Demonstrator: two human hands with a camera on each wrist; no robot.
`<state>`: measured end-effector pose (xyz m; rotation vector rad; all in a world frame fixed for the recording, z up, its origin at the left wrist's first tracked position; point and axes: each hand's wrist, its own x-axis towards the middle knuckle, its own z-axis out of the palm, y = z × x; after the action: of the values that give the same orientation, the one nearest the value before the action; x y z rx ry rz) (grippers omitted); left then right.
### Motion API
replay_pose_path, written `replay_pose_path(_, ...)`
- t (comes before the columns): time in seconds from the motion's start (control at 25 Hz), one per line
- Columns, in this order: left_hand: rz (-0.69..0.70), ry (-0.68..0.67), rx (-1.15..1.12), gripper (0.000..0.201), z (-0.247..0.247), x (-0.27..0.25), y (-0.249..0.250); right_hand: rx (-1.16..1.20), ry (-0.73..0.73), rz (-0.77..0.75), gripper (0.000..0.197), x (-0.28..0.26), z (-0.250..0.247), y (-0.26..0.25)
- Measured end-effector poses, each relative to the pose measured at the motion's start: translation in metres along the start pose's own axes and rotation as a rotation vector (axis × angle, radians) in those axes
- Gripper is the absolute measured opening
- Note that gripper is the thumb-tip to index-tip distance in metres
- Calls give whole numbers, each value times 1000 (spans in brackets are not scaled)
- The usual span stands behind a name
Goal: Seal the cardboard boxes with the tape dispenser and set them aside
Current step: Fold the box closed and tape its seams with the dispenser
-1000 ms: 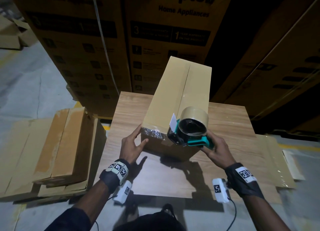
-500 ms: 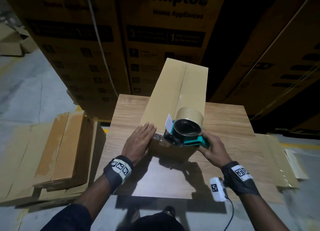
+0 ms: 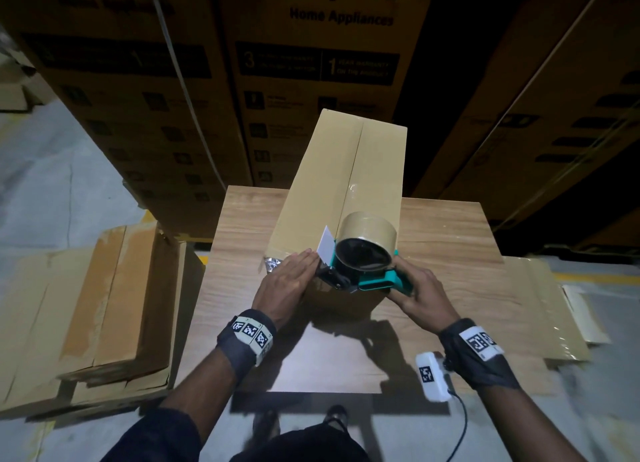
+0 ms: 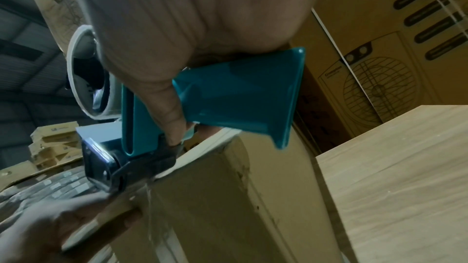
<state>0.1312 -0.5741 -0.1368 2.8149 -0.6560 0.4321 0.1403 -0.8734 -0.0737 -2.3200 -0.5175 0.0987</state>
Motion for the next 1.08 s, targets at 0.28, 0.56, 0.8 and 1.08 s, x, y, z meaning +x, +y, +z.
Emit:
replay_pose_path(0.28,41,44,-59,84,6,-2,-5,-172,51,68,52,-39,-69,16)
replay_pose_path(0.56,8,44,-114,84,6,-5,-3,-252,107,61,47,-62,-91,29)
replay_pose_path(0.8,-17,20,-145,73,-8,-1,9,-325,105,62,42,-65,-65,43)
replay_pose_path(1.08,50,36,-22,57,13,-3,28,-300,99,96,47,-68,-63,46)
